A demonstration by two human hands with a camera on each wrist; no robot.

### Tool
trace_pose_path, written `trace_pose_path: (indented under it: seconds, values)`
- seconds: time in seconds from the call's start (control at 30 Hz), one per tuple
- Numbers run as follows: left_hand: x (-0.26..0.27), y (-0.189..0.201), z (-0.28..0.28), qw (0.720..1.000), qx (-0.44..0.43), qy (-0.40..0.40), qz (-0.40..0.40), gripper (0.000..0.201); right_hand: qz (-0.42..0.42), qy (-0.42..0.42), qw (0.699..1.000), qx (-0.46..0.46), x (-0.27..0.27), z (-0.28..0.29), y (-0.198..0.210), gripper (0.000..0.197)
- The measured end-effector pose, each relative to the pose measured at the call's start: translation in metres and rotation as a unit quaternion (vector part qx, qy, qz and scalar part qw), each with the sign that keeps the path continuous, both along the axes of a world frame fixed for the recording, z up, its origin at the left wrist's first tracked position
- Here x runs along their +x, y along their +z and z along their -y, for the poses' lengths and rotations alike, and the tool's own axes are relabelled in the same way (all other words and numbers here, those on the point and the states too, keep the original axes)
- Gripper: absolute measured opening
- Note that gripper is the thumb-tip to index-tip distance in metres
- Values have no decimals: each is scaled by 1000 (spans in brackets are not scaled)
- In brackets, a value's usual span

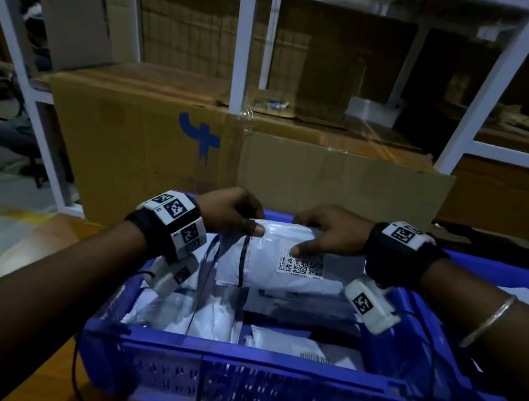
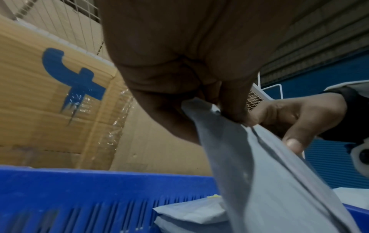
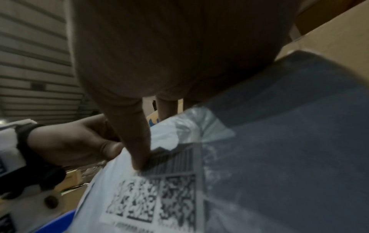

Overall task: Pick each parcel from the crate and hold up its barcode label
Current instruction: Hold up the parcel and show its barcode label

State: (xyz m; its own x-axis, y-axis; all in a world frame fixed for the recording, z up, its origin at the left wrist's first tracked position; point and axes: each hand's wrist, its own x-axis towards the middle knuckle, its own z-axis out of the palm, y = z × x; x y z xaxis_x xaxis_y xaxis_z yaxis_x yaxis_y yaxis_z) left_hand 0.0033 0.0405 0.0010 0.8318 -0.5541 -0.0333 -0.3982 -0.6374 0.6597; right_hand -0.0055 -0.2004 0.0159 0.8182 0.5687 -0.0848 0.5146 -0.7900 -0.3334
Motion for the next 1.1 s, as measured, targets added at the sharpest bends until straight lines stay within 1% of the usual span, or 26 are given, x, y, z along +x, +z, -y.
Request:
trace_pose_path:
  seconds: [0.1,0.17,0.27,0.33,0.43,0.5,0.57,0.7,0.83,0.9,1.0,1.07,1.1]
  values:
    - [1,-7,3,1000,-12,1,-15,17,-30,9,999,-12,1,-3,-10,31]
    - [3,-12,1,999,-34,18,-30,16,-77,17,997,-21,4,1,-20,29]
    - [10,-17,-1,997,-57,41,-35,22,-144,30,988,-41,8,9,-33,27]
    - [15,-19,0,995,-75,50,-37,25,-175,34,982,-56,11,9,-41,31]
    - [23,-22,6,991,-107,65,-47,21,-204,46,971,-114,12,5,-56,40]
    - [28,-25,10,988,-126,72,-48,22,-238,55,957,-156,14,3,-71,31]
    - [32,-27,12,986,-139,80,-46,24,-265,58,947,-174,15,1,-84,27]
    - [35,-30,12,980,-171,83,-59,26,-271,81,933,-222,15,-4,-100,36]
    - [41,-38,7,980,-172,82,-58,27,-282,68,930,-226,18,-2,-115,37]
    - [44,-42,3,981,-165,81,-59,28,-292,56,929,-220,18,0,-120,33]
    - [44,-46,0,982,-163,79,-53,23,-318,42,923,-211,15,4,-125,26]
    - [43,-46,-1,983,-162,77,-50,21,-331,44,913,-233,12,8,-125,19]
    - [43,-46,-2,982,-163,79,-50,22,-332,53,909,-246,11,9,-126,19]
